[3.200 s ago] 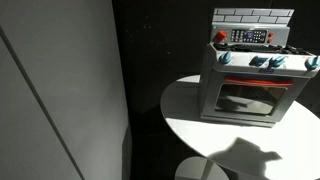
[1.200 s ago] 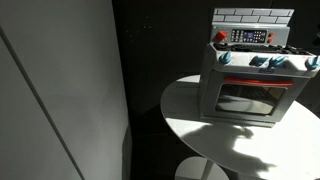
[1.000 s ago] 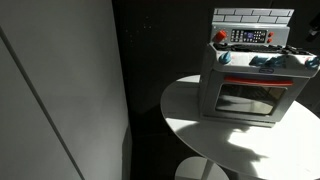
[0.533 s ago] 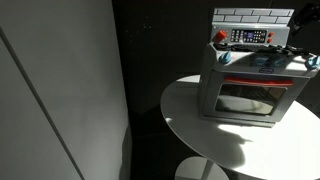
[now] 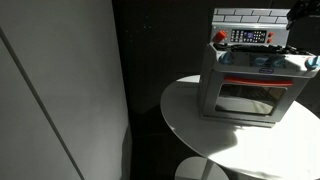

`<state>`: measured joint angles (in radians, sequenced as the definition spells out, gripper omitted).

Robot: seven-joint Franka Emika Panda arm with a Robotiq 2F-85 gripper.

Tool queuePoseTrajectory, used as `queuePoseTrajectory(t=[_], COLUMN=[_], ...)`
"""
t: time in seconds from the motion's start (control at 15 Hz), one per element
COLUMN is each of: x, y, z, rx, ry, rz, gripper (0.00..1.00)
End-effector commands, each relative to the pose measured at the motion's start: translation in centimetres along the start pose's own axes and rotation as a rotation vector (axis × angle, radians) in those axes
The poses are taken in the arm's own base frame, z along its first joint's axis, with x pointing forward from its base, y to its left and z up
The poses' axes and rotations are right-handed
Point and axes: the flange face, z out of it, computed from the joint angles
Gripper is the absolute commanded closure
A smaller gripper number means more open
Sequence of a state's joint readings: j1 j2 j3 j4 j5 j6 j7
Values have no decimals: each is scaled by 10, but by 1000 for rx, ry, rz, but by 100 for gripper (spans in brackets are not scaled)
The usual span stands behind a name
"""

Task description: Push the top right button on the toy stove

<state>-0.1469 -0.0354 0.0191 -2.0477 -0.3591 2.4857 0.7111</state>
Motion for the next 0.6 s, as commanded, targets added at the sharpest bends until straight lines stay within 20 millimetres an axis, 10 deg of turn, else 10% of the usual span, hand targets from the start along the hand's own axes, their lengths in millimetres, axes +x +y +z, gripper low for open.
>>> queuePoseTrajectory(t=[0.0, 0.53], x=[24, 39], y=[-6, -18], z=[9, 33], rx=[-33, -74], ry=[27, 48], rz=[37, 63], gripper=[0, 0])
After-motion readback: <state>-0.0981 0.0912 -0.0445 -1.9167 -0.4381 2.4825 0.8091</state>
